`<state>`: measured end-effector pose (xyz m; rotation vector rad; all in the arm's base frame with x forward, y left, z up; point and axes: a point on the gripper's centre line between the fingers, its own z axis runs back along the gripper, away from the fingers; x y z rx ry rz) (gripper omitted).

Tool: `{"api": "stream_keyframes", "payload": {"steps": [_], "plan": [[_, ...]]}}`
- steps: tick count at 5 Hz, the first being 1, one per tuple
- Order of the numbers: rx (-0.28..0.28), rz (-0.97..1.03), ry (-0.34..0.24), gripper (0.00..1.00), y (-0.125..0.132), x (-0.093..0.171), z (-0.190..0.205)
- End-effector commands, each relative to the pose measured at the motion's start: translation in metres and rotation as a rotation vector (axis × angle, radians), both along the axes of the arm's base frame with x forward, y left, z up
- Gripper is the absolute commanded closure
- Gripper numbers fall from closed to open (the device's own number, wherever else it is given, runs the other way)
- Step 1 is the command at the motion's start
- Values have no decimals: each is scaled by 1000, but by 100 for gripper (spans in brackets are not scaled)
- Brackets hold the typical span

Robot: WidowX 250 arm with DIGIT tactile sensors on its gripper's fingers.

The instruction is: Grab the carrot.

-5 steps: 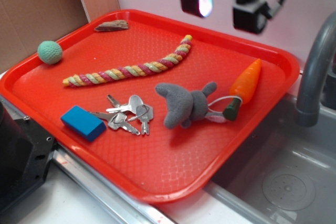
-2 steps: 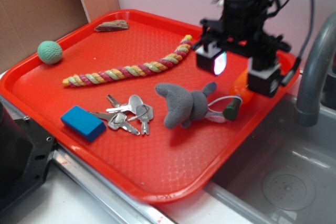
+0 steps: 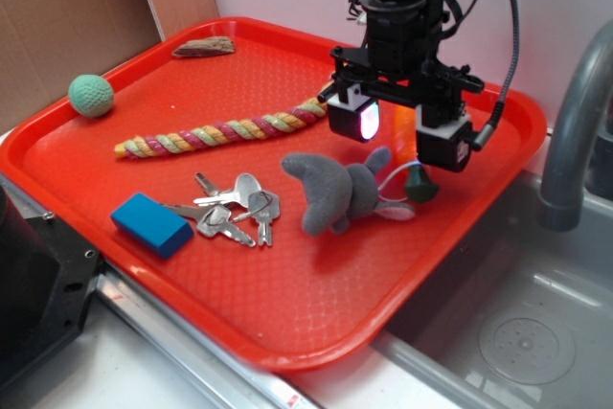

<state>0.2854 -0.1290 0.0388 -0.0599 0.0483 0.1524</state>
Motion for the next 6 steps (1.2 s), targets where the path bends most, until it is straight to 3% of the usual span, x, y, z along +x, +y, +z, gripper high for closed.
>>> {"api": "stream_keyframes", "payload": {"steps": [1, 2, 3, 4, 5, 6], "plan": [[-22, -9, 4, 0, 3, 12, -3], [-10, 16, 31, 71, 7, 3, -9], [-8, 48, 27, 100, 2, -47, -8], [2, 20, -15, 100, 36, -1, 40], [66, -17, -116, 100, 45, 6, 97], [83, -9, -199, 100, 52, -5, 148]]}}
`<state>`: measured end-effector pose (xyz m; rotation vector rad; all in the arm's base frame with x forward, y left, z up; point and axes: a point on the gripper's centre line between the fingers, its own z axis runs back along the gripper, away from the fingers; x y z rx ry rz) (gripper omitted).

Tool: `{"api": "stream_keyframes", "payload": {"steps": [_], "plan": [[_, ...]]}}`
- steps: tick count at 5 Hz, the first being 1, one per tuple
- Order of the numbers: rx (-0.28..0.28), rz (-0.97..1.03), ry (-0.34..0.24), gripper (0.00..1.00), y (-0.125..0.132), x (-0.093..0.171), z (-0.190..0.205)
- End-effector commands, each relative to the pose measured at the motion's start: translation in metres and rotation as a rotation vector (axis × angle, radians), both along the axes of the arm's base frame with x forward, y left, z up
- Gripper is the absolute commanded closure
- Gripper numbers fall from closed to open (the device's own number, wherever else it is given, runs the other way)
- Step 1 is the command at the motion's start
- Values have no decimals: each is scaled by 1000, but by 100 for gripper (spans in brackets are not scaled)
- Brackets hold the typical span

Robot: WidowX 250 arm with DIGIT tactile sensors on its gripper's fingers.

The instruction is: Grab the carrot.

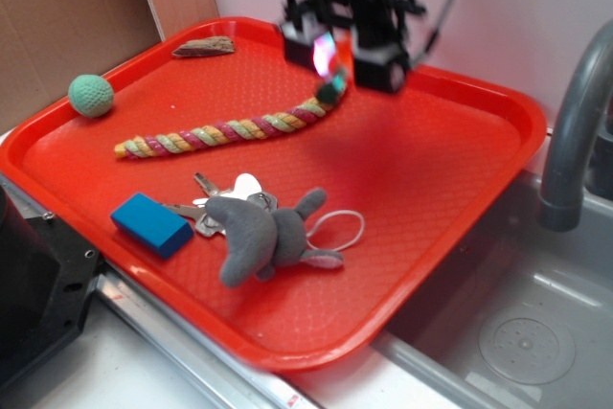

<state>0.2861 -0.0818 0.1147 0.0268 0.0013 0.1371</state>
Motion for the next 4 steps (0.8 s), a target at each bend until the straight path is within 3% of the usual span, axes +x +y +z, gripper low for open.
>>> {"api": "stream_keyframes", "payload": {"steps": [1, 2, 3, 4], "plan": [[24, 19, -235, 100, 5, -42, 121], [16, -2, -115, 100, 8, -70, 173], [-78, -42, -45, 100, 27, -90, 158], [-136, -50, -62, 100, 41, -102, 149]]}}
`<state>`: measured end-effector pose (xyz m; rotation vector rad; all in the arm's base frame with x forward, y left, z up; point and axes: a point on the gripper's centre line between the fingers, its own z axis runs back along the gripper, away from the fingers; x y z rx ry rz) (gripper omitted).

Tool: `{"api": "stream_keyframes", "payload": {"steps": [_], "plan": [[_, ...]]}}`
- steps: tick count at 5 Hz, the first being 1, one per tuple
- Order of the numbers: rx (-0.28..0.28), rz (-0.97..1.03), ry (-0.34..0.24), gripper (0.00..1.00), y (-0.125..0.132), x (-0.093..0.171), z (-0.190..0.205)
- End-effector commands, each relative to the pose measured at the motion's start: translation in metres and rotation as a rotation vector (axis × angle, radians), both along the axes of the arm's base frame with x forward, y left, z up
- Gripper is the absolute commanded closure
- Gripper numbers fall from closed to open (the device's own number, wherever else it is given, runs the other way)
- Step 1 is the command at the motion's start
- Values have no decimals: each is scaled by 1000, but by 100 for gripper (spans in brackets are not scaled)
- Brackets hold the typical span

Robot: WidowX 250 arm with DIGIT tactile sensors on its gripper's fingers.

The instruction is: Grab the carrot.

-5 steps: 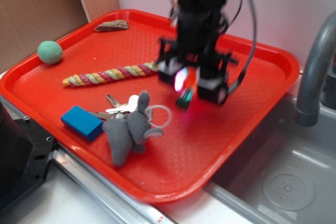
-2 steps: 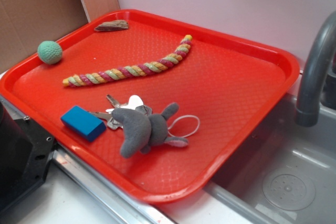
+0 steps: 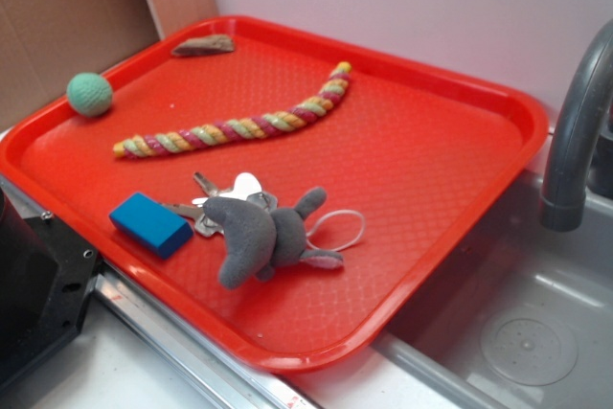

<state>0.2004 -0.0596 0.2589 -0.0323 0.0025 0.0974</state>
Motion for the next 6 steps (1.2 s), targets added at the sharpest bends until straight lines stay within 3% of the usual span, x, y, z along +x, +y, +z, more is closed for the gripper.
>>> {"api": "stream_keyframes", "payload": {"steps": [1, 2, 3, 5, 6], "plan": [[-71, 23, -43, 100, 35, -34, -9], [-24, 45, -30, 100, 46, -40, -10], [28, 99, 71, 100, 65, -44, -14], [49, 165, 173, 100, 84, -46, -30], [46, 140, 165, 100, 80, -47, -33]]}}
